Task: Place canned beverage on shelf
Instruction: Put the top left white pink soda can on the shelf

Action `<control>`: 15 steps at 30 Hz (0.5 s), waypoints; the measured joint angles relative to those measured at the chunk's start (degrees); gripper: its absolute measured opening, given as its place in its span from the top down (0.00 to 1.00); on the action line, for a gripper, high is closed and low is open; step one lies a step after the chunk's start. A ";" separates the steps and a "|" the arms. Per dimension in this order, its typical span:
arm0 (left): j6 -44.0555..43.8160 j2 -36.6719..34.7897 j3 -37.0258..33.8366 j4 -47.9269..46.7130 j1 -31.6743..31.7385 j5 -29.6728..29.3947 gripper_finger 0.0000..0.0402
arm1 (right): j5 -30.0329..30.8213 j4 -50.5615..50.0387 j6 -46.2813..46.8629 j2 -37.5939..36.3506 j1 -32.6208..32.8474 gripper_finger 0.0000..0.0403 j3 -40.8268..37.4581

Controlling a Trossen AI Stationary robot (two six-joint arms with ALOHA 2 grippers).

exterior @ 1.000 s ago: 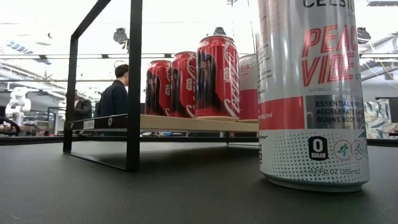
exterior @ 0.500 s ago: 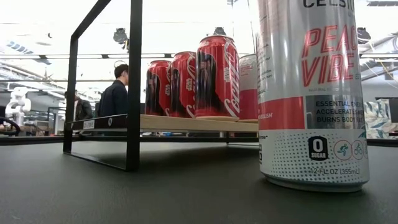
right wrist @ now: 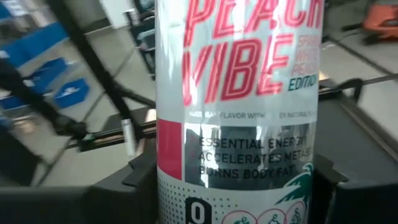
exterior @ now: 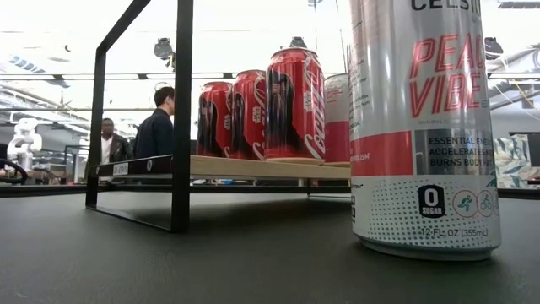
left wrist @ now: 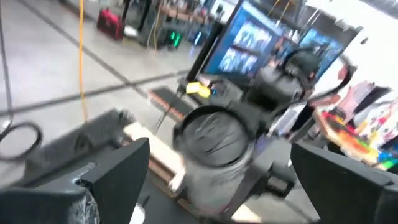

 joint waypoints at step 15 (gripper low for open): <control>7.29 6.76 -0.02 7.43 0.70 -4.82 0.02 | 3.88 -1.69 -3.84 -0.14 0.04 0.43 0.00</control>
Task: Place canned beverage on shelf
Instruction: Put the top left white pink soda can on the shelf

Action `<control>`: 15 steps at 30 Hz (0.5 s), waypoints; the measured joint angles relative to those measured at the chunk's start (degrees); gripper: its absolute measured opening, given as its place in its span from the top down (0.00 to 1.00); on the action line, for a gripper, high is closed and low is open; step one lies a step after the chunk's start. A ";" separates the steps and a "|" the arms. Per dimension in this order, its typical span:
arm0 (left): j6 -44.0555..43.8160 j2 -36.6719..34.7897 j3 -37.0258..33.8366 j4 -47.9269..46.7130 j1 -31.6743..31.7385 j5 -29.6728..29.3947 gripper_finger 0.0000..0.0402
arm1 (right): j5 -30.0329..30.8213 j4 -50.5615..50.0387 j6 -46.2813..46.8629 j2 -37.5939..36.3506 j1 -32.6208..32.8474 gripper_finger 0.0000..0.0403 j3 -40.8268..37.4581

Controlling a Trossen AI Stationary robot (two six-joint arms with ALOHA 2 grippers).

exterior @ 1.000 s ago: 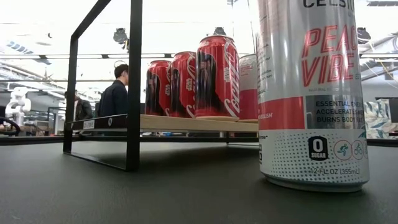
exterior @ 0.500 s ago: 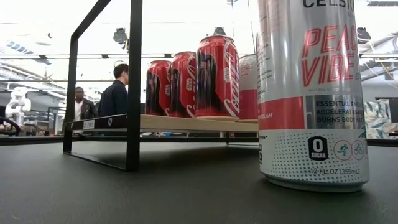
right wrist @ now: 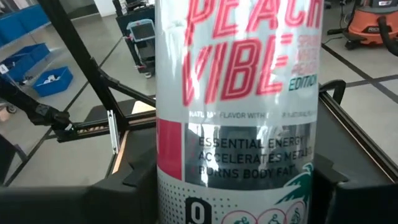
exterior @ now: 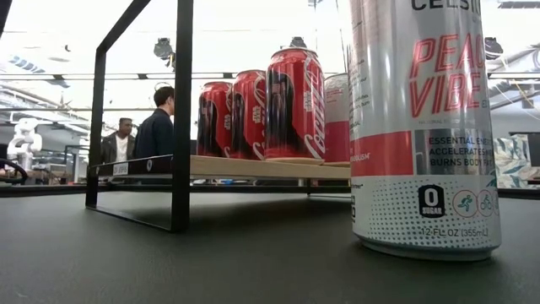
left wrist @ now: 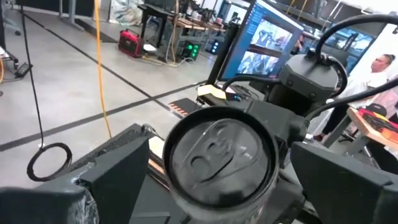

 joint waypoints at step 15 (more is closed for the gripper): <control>-6.38 2.88 0.02 0.34 1.29 1.59 0.08 | -0.22 -1.68 -2.87 0.00 0.02 0.43 0.02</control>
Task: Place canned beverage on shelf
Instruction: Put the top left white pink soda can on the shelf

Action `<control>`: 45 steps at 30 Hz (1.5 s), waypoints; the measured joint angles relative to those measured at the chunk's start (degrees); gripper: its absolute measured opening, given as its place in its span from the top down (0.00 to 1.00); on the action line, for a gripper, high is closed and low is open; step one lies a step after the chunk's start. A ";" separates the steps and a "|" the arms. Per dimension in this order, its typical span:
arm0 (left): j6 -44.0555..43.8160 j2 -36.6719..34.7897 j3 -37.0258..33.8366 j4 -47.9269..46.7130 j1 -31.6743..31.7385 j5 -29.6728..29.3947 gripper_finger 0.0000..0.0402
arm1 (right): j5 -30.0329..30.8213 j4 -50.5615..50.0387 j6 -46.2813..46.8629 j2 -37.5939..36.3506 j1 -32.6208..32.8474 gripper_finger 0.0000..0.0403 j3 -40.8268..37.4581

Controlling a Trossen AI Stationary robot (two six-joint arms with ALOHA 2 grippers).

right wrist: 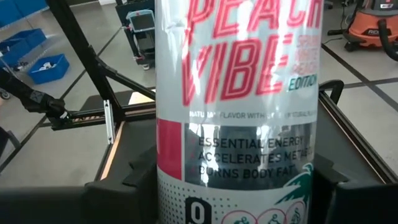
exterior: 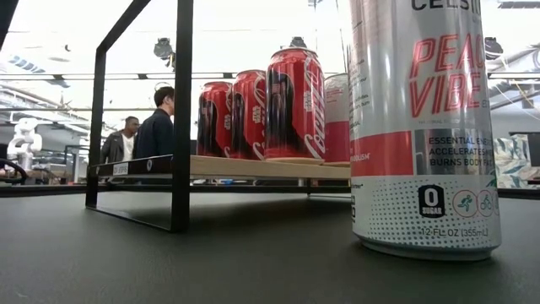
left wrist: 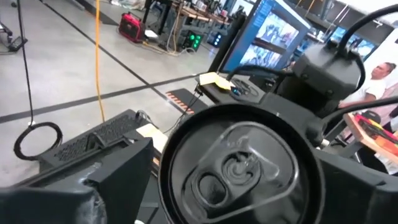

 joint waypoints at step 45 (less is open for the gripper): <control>15.62 -1.20 -0.09 6.38 3.76 40.44 0.37 | -32.54 4.73 23.02 -0.37 0.00 0.16 0.09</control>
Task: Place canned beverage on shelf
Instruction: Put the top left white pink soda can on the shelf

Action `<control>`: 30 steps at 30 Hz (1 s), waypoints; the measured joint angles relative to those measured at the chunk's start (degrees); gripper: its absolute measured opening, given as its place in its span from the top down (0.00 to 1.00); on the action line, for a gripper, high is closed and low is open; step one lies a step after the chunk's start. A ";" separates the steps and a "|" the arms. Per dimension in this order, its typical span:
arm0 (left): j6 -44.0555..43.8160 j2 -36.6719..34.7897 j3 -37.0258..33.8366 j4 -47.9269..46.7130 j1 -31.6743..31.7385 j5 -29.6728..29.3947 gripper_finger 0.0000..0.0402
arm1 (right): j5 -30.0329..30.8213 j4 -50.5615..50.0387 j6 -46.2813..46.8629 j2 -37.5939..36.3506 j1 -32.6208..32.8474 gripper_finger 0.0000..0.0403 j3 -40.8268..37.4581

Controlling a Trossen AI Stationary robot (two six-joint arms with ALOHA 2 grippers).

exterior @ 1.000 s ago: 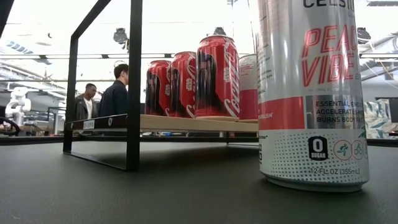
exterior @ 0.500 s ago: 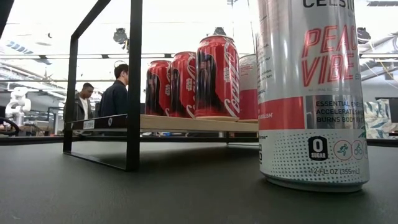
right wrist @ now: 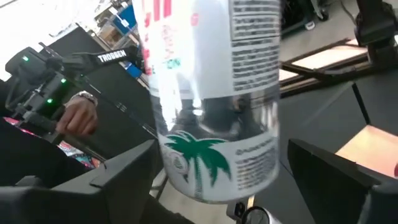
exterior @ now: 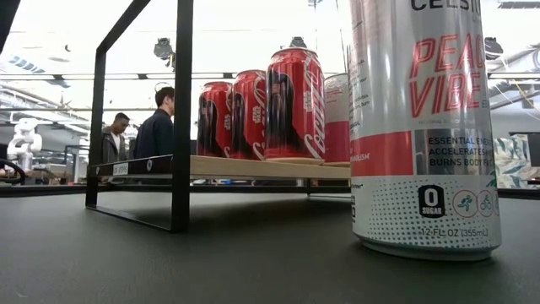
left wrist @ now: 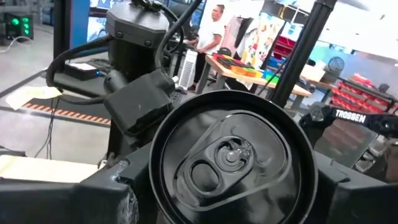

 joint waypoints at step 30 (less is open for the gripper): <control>11.91 0.00 0.09 1.47 0.00 5.62 0.37 | -0.48 13.10 1.46 3.06 0.00 0.21 -0.09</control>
